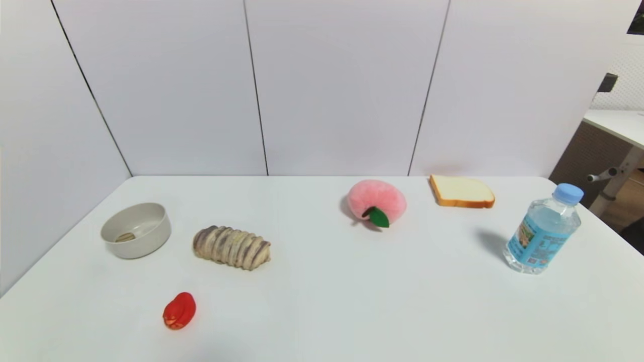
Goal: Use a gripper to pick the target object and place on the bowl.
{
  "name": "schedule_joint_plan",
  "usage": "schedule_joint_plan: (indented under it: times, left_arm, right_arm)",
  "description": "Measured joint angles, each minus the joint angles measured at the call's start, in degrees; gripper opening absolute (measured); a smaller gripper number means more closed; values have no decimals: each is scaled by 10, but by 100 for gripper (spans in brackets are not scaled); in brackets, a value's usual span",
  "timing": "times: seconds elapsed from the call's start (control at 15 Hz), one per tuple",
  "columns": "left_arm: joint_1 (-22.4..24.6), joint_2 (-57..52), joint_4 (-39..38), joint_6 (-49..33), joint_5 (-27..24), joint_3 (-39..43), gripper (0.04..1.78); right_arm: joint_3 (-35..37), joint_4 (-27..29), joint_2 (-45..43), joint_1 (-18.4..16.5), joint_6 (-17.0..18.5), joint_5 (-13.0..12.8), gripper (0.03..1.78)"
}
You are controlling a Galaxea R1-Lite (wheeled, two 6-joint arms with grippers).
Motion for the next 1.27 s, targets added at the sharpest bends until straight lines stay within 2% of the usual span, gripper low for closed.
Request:
schedule_joint_plan:
  times: [1.27]
  left_arm:
    - [1, -26, 0, 0, 0, 3, 169]
  right_arm:
    - [1, -2, 0, 0, -1, 1, 171]
